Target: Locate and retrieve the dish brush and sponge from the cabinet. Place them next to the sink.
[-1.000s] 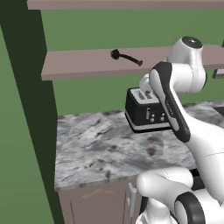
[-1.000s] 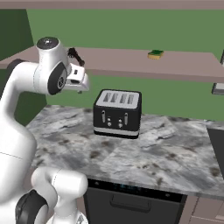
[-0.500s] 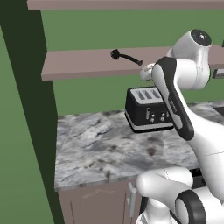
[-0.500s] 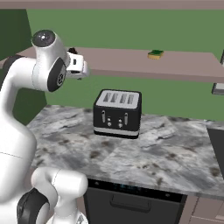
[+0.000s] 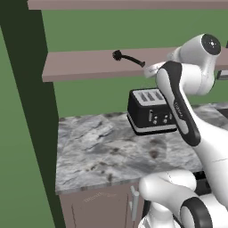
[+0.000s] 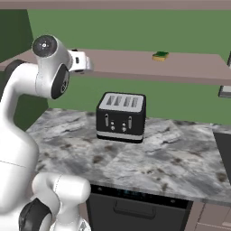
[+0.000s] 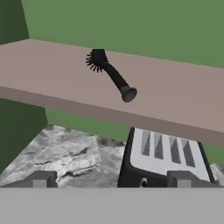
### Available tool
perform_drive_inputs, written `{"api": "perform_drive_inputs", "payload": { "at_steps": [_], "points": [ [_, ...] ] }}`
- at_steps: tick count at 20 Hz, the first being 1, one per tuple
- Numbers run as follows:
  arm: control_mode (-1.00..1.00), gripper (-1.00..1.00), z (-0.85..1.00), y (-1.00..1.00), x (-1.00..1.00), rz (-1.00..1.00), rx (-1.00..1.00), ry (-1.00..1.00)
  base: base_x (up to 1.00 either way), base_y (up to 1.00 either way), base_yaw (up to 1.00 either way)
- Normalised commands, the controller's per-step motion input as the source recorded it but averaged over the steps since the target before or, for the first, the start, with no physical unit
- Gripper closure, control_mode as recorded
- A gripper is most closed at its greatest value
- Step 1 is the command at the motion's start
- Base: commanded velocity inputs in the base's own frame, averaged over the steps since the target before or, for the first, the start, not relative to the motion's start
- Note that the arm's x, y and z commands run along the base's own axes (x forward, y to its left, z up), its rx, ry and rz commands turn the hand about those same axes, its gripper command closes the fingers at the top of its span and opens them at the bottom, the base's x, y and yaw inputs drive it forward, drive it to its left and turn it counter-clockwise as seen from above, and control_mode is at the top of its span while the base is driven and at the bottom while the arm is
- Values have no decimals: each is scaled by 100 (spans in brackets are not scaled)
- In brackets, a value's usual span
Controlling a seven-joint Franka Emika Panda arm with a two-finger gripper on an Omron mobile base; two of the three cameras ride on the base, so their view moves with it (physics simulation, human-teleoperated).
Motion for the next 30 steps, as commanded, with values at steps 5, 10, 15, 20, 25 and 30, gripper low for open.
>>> {"api": "perform_drive_inputs", "payload": {
  "at_steps": [5, 10, 15, 20, 25, 30],
  "points": [
    [-100, -100, 5, -1, 34, 1, -8, -3, 0, 0, 0],
    [-100, -100, 1, -4, 26, -1, 3, 0, 0, 0, 0],
    [-100, -100, 15, 8, 16, -6, 1, 1, 0, 0, 0],
    [-100, -100, 16, 27, 12, -8, -5, 1, 0, 0, 0],
    [-100, -100, 4, 27, 30, -8, -2, 5, 0, 0, 0],
    [-100, -100, 8, 15, 37, -13, 0, 5, 0, 0, 0]
  ]
}}
